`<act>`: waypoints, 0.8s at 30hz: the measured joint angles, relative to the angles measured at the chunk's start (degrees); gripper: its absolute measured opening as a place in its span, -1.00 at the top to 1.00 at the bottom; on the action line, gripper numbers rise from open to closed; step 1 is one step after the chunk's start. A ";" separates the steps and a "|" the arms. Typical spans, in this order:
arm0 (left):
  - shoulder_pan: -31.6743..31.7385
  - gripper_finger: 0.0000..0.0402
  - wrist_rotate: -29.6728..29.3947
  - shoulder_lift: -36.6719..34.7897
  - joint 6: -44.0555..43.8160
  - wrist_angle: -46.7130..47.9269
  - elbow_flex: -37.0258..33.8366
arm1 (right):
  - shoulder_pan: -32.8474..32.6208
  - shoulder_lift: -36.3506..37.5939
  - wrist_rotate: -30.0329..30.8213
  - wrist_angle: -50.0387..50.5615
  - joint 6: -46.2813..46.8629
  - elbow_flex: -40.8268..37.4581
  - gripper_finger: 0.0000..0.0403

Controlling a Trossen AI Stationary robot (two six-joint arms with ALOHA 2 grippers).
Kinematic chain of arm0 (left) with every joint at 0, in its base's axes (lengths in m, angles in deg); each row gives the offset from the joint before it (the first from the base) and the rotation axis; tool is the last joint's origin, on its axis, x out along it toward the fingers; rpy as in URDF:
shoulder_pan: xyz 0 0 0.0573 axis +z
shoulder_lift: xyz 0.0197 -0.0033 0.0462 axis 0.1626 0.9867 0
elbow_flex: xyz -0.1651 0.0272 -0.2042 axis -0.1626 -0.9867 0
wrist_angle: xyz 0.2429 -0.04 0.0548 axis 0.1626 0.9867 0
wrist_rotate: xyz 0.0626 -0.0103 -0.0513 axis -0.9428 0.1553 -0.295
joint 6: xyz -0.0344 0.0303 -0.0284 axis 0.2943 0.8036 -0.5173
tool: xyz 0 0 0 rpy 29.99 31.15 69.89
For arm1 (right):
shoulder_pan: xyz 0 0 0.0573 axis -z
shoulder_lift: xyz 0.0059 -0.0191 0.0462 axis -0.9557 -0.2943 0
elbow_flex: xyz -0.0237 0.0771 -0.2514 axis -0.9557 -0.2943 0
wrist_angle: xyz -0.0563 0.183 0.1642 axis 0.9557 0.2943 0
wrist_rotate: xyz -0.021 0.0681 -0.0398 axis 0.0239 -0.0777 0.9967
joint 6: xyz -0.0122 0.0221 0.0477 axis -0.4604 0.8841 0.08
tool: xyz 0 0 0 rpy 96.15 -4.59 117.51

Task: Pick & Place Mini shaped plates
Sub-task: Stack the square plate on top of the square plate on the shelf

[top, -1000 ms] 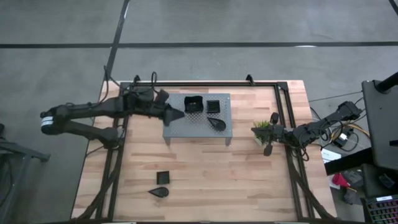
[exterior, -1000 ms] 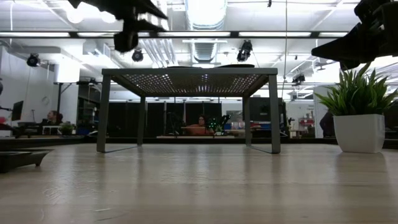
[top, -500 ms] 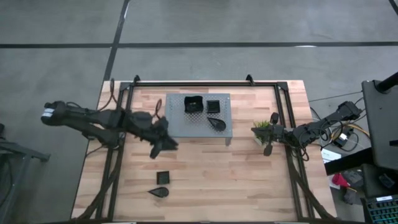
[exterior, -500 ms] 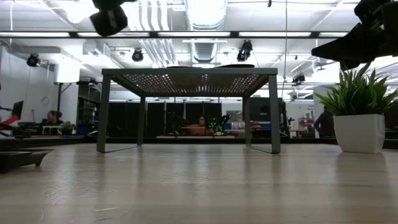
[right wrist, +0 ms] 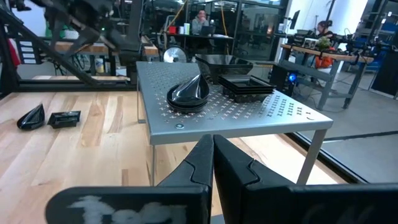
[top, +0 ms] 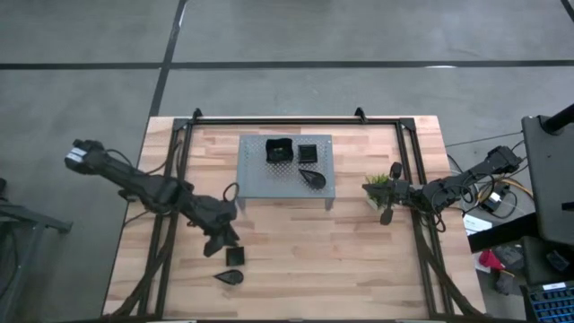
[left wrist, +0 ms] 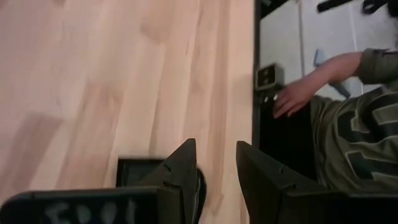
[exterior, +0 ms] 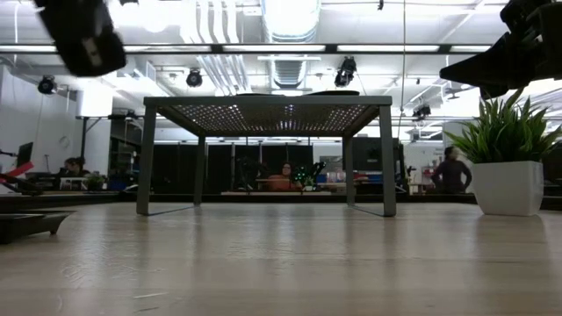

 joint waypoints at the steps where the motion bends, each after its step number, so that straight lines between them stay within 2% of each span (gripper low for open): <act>1: -0.40 0.47 0.03 0.00 -0.85 -0.05 -0.77 | -0.02 -0.01 0.00 -0.02 0.00 0.00 0.96; 12: -3.39 0.47 0.11 0.00 -9.41 -0.48 -9.91 | -0.01 0.00 0.01 0.00 0.00 0.00 0.96; 24: -3.83 0.47 -2.11 0.02 -10.91 -2.99 -16.57 | 0.00 -0.01 0.00 0.00 0.00 0.00 0.96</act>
